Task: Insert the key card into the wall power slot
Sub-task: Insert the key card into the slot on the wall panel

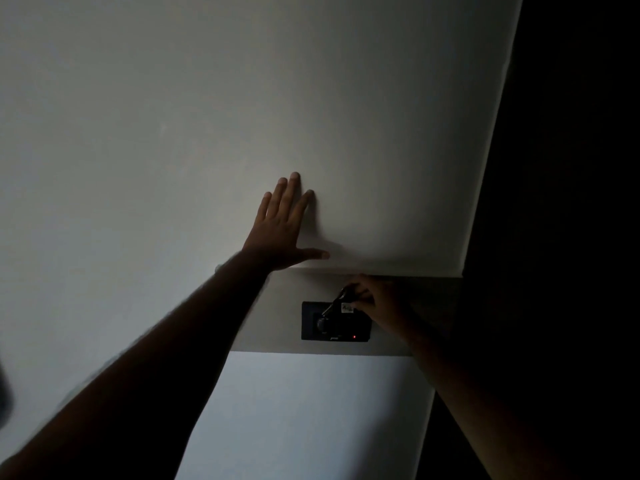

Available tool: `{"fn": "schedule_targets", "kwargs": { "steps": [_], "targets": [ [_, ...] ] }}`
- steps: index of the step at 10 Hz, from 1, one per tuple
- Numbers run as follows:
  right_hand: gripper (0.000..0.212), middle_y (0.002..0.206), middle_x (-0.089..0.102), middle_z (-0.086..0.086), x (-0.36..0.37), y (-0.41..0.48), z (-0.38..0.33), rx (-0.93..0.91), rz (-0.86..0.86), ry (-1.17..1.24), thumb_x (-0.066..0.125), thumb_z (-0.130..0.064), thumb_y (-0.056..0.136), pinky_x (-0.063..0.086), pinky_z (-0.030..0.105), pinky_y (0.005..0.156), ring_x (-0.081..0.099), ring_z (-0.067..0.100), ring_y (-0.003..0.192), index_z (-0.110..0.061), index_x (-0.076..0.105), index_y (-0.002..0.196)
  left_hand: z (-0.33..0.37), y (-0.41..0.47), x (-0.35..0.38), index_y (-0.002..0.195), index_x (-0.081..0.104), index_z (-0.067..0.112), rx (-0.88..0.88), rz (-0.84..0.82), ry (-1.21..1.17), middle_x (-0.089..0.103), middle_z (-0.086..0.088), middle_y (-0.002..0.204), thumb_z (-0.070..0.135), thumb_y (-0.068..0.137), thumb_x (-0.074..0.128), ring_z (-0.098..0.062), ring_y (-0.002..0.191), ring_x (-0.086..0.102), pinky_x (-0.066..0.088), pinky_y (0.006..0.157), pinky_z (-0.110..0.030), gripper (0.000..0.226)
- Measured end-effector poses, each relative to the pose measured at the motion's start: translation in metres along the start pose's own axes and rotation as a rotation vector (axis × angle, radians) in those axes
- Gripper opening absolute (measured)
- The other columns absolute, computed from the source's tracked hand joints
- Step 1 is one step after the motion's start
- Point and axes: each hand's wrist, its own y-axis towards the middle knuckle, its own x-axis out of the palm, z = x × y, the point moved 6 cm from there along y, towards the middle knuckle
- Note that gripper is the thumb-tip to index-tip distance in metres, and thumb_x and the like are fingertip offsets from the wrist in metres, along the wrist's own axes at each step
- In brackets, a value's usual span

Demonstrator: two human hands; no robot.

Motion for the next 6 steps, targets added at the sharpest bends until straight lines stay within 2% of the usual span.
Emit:
{"fn": "schedule_targets", "kwargs": {
  "steps": [1,2,3,4,5,6],
  "targets": [
    [0.042,0.105,0.073,0.018,0.000,-0.002,-0.001,-0.029,0.029,-0.007,0.077,0.004,0.080,0.060,0.033,0.087,0.073,0.025,0.094,-0.001,0.066,0.120,-0.001,0.000,0.000,0.162,0.010,0.017,0.001,-0.005,0.002,-0.012,-0.014,0.170,0.098,0.068,0.044,-0.035,0.157,-0.008,0.013,0.124,-0.058,0.129],
    [0.041,0.106,0.073,0.014,0.000,-0.004,-0.001,-0.055,0.060,-0.042,0.078,0.001,0.080,0.055,0.013,0.085,0.072,0.021,0.095,-0.002,0.067,0.119,-0.001,0.000,0.001,0.162,0.010,0.016,-0.002,-0.010,0.010,-0.012,-0.014,0.170,0.098,0.068,0.044,-0.035,0.157,-0.008,0.013,0.124,-0.059,0.129],
    [0.043,0.114,0.072,0.011,0.004,-0.006,0.003,-0.073,0.077,-0.042,0.077,0.000,0.081,0.051,0.007,0.088,0.070,0.019,0.102,-0.002,0.066,0.122,-0.002,0.001,0.003,0.162,0.009,0.017,-0.003,-0.014,0.007,-0.013,-0.014,0.170,0.098,0.067,0.044,-0.035,0.157,-0.009,0.013,0.124,-0.059,0.130],
    [0.043,0.119,0.071,0.013,0.001,-0.011,0.005,-0.059,0.100,-0.081,0.076,-0.003,0.083,0.056,0.034,0.096,0.069,0.025,0.108,-0.003,0.066,0.125,-0.001,0.000,0.003,0.162,0.008,0.016,-0.002,-0.029,0.024,-0.013,-0.014,0.170,0.099,0.067,0.044,-0.035,0.157,-0.010,0.013,0.124,-0.059,0.131],
    [0.039,0.120,0.071,0.011,0.005,-0.021,0.000,-0.134,0.131,-0.171,0.077,-0.009,0.084,0.055,0.034,0.098,0.068,0.023,0.111,-0.004,0.069,0.122,0.000,0.001,0.005,0.162,0.003,0.017,-0.009,-0.055,0.029,-0.018,-0.014,0.169,0.099,0.066,0.043,-0.034,0.156,-0.014,0.010,0.125,-0.059,0.133],
    [0.044,0.123,0.070,0.002,-0.002,-0.026,-0.010,-0.161,0.067,-0.190,0.074,-0.024,0.087,0.055,0.022,0.095,0.067,0.009,0.108,-0.016,0.065,0.129,0.001,0.001,0.005,0.162,-0.005,0.018,-0.016,-0.090,0.023,-0.024,-0.012,0.168,0.099,0.065,0.042,-0.033,0.155,-0.020,0.006,0.126,-0.058,0.134]
  ]
}}
